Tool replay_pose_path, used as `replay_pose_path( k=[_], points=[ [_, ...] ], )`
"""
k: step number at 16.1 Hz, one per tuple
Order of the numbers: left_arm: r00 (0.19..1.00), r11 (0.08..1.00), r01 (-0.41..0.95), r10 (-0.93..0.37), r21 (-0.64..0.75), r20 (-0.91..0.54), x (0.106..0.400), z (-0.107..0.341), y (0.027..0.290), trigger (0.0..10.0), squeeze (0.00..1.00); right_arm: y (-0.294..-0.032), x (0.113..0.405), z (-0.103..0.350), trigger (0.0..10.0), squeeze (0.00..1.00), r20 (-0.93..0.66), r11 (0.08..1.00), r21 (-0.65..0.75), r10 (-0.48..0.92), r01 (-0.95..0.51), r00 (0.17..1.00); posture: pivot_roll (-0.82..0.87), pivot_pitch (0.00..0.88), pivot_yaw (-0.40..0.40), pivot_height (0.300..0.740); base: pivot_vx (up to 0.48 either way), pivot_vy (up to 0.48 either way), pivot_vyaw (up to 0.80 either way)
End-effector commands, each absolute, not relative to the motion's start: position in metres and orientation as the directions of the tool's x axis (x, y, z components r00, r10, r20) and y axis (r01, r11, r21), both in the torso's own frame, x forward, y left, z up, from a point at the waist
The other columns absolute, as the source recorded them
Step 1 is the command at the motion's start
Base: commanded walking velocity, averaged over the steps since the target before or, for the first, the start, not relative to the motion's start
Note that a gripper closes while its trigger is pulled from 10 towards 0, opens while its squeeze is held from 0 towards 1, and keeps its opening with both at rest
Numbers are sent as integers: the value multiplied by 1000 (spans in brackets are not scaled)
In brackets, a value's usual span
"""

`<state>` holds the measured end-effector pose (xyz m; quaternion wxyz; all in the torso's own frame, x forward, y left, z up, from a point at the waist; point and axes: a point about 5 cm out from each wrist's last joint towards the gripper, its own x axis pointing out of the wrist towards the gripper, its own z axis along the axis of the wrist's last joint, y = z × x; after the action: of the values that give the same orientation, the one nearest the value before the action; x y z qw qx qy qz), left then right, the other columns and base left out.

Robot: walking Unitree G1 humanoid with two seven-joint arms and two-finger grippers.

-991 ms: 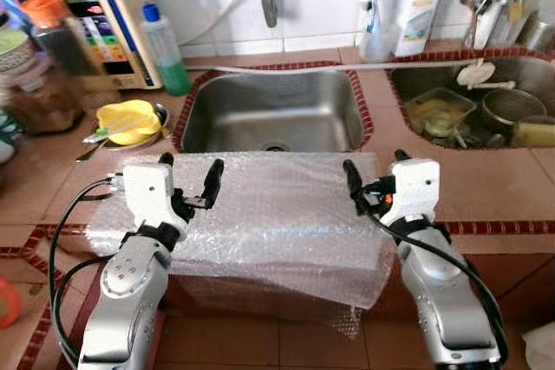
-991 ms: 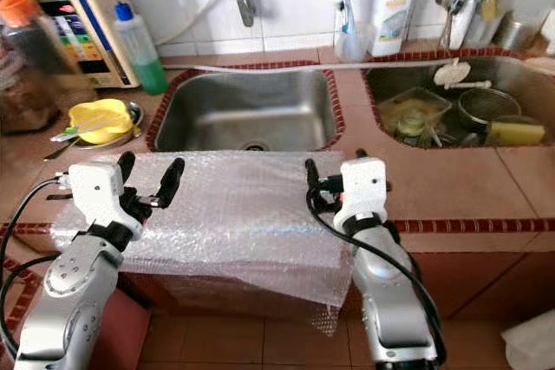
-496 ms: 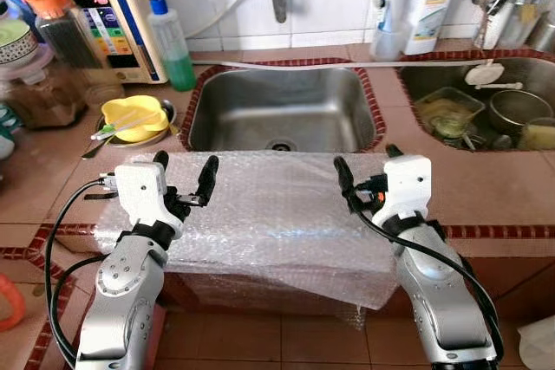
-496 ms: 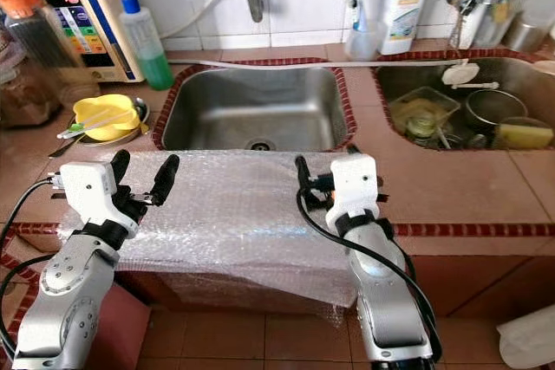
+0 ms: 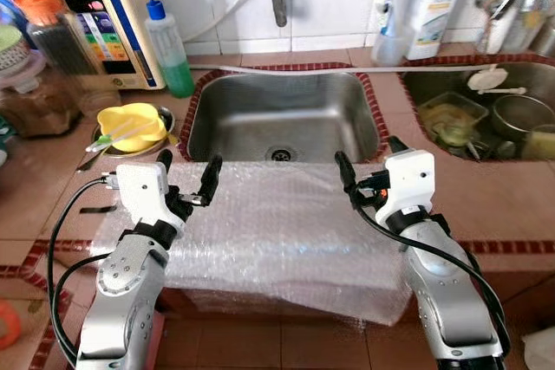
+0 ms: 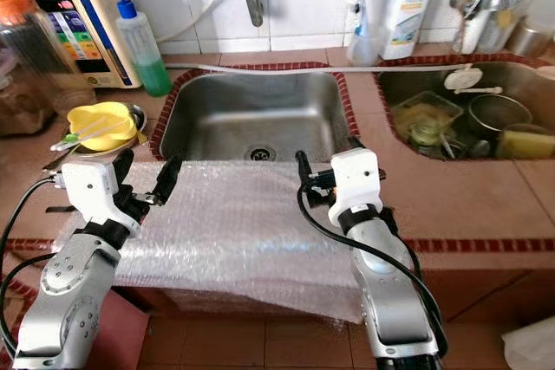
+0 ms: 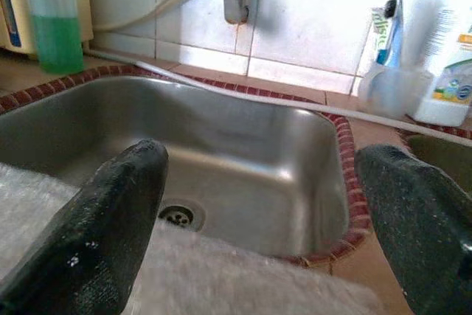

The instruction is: Kitchen organization

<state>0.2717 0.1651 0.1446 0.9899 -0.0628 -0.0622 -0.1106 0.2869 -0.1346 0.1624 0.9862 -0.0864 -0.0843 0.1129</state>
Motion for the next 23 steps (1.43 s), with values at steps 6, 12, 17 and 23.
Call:
replay_pose_path(
  k=[6, 12, 17, 23],
  points=[
    [961, 963, 250, -234, -98, 150, 270, 147, 164, 10000, 0, -133, 285, 165, 10000, 0, 162, 957, -196, 245, -212, 956, -199, 86, 92, 740, 318, 0, 0],
    [969, 980, 190, -177, -65, 171, 274, 153, 171, 10000, 0, -130, 284, 163, 10000, 0, 156, 953, -192, 267, -236, 951, -196, 85, 97, 740, 42, 0, 0],
    [972, 995, 95, -85, -35, 218, 287, 170, 197, 10000, 0, -116, 282, 167, 10000, 0, 141, 932, -121, 356, -341, 924, -193, 79, 98, 740, 0, 0, 0],
    [980, 1000, -12, 17, -25, 198, 289, 164, 216, 10000, 0, -101, 273, 177, 10000, 0, 147, 871, -41, 490, -490, 859, -197, 84, 99, 740, 0, 0, 0]
  ],
)
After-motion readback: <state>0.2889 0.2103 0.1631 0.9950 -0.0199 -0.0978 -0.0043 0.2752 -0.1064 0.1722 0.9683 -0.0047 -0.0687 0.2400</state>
